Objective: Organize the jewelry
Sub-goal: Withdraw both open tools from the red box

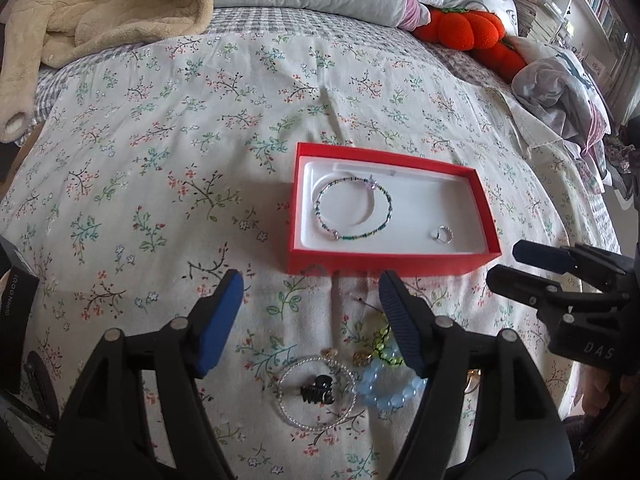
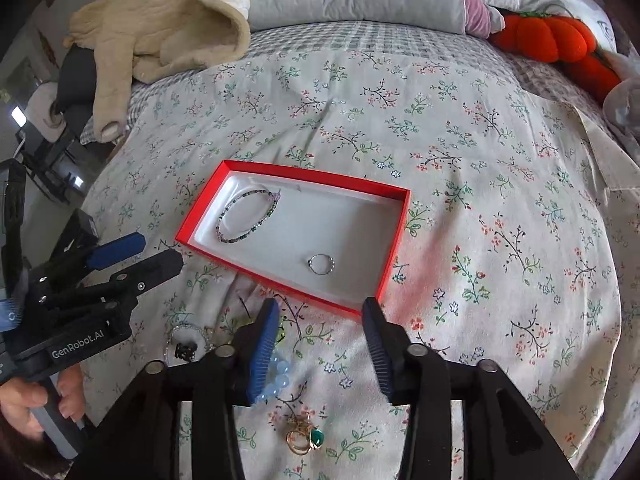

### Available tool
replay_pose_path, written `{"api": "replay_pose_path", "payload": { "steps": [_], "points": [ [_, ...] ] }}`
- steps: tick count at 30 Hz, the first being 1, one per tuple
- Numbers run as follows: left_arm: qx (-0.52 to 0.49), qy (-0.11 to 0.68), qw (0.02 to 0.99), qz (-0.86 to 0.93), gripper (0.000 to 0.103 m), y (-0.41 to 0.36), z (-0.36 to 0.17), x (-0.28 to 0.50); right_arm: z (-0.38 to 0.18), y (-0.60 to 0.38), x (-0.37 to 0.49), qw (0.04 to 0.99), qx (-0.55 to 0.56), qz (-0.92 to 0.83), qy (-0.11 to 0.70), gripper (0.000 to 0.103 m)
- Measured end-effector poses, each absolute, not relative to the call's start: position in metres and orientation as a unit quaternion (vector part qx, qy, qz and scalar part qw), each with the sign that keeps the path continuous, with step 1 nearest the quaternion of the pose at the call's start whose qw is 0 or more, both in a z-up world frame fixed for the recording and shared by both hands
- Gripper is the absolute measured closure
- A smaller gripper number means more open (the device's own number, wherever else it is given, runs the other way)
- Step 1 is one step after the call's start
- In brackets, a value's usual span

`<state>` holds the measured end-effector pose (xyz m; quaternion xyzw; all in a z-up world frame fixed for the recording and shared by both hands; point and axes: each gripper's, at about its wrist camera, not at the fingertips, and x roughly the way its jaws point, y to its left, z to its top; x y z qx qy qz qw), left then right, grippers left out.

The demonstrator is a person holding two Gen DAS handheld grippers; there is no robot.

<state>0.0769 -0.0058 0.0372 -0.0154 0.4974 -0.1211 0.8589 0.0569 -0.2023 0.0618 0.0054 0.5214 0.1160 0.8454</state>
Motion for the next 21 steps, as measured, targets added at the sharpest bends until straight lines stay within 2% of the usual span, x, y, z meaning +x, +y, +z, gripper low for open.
{"api": "replay_pose_path", "payload": {
  "steps": [6, 18, 20, 21],
  "points": [
    [0.012, 0.522, 0.846, -0.106, 0.024, 0.003, 0.025, 0.06, 0.054, -0.202, 0.04, 0.839, -0.005, 0.1, 0.535, 0.046],
    [0.0, 0.583, 0.804, -0.117, 0.024, 0.014, -0.001, 0.036, 0.027, -0.192, 0.018, 0.812, -0.04, 0.08, 0.577, 0.043],
    [-0.017, 0.586, 0.801, -0.126, 0.026, 0.014, 0.0, 0.036, 0.025, -0.191, 0.018, 0.811, -0.042, 0.077, 0.578, 0.043],
    [-0.024, 0.587, 0.799, -0.132, 0.031, 0.013, 0.0, 0.035, 0.025, -0.19, 0.018, 0.811, -0.042, 0.076, 0.578, 0.043]
  ]
}}
